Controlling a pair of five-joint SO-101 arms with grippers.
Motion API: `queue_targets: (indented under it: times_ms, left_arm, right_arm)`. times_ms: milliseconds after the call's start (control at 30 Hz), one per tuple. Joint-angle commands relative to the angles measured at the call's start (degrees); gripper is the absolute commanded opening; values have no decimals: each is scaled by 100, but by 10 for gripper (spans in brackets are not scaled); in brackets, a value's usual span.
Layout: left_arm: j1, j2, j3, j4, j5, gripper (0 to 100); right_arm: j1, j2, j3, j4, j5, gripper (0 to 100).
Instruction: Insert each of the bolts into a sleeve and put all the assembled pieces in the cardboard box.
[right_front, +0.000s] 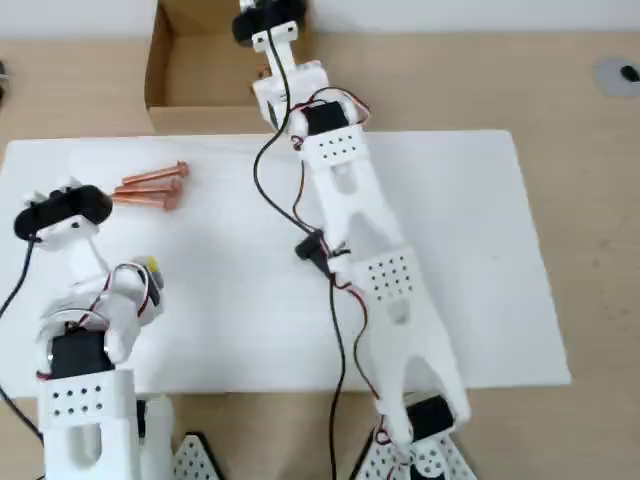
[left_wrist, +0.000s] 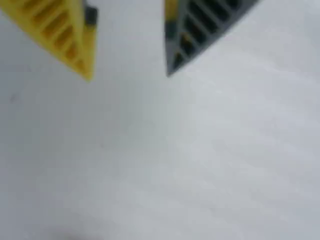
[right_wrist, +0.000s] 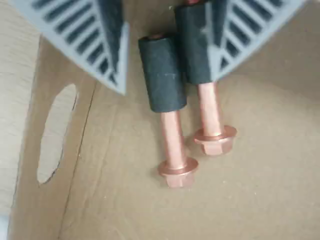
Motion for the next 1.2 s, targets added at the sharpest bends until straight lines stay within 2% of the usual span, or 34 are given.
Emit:
queue_targets:
  times_ms: [0,233,467,667,767,933,1067,1167]
  left_arm:
    - [-53,-40,-88,-9,9,111]
    - [-44,13,-615,141,-273,137]
    - [-44,796,-1433,686,-273,145]
    - [-185,2158,-2101,791,422,143]
    - [-378,2422,-2347,774,1020,143]
    - [-659,2457,-2251,360,1899,143]
    - [-677,2457,-1890,35,1987,144]
    - [-668,2457,-1705,-202,1987,143]
  right_arm:
    - [84,-259,-541,246,-26,145]
    - [57,-936,-2290,2708,-9,145]
    - [127,-2334,-2281,5222,9,145]
    - [567,-3099,-1912,5415,440,145]
    - [488,-3688,-637,5415,1055,145]
    - [92,-5165,2695,5398,2180,145]
    - [154,-6193,4593,4958,2593,146]
    - [382,-6624,5587,4563,3262,146]
